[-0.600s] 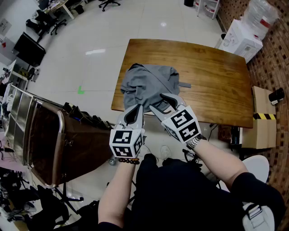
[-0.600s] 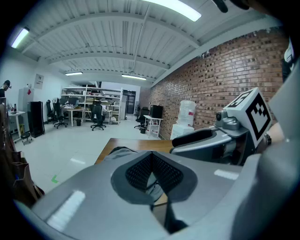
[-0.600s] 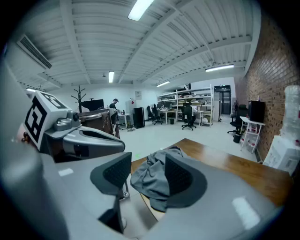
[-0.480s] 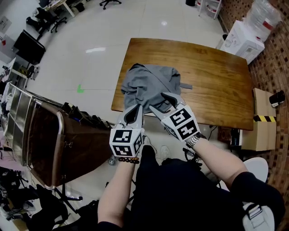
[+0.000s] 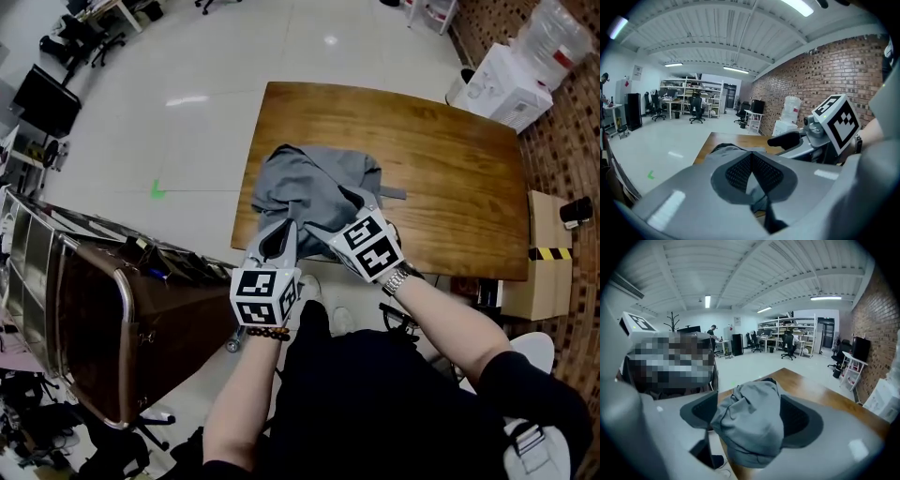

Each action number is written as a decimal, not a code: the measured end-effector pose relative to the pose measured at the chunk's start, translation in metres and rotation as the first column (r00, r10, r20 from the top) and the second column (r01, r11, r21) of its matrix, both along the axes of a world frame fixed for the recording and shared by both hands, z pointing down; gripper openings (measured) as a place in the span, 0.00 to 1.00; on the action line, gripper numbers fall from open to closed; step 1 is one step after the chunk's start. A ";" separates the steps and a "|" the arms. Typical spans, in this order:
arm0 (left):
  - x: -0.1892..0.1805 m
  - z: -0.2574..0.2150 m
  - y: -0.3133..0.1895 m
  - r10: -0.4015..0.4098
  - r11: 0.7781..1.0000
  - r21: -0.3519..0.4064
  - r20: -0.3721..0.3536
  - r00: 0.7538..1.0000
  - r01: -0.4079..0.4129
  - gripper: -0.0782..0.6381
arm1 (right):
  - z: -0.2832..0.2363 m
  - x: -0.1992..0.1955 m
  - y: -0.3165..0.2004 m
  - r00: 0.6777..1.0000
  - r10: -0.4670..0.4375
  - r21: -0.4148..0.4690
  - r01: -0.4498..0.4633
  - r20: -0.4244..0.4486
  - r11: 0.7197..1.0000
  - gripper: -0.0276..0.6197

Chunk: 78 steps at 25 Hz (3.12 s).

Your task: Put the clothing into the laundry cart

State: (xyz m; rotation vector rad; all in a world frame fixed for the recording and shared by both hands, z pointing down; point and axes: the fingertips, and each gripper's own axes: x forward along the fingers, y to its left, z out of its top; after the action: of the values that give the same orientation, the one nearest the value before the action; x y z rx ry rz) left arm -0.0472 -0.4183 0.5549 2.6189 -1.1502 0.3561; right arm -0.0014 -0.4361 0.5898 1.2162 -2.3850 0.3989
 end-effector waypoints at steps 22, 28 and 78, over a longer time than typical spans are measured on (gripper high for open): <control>-0.005 0.067 -0.140 0.039 0.981 -0.190 0.029 0.999 -0.033 0.11 | 0.170 0.013 -0.133 0.955 -0.105 -0.336 0.006 -0.278 0.942 0.95; -0.004 0.074 -0.150 0.044 0.979 -0.199 0.029 0.999 -0.037 0.11 | 0.200 0.020 -0.140 0.936 -0.109 -0.356 -0.018 -0.334 0.934 0.95; -0.036 -0.045 -0.013 -0.050 0.998 0.049 -0.014 0.999 0.051 0.11 | -0.011 0.028 -0.039 0.939 0.141 0.180 -0.087 -0.315 0.980 0.28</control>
State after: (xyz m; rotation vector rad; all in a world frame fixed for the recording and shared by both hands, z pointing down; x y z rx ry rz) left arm -0.0829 -0.4313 0.5097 2.6243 -1.2340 0.3048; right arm 0.0265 -0.4755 0.5786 1.3786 -2.0998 0.0277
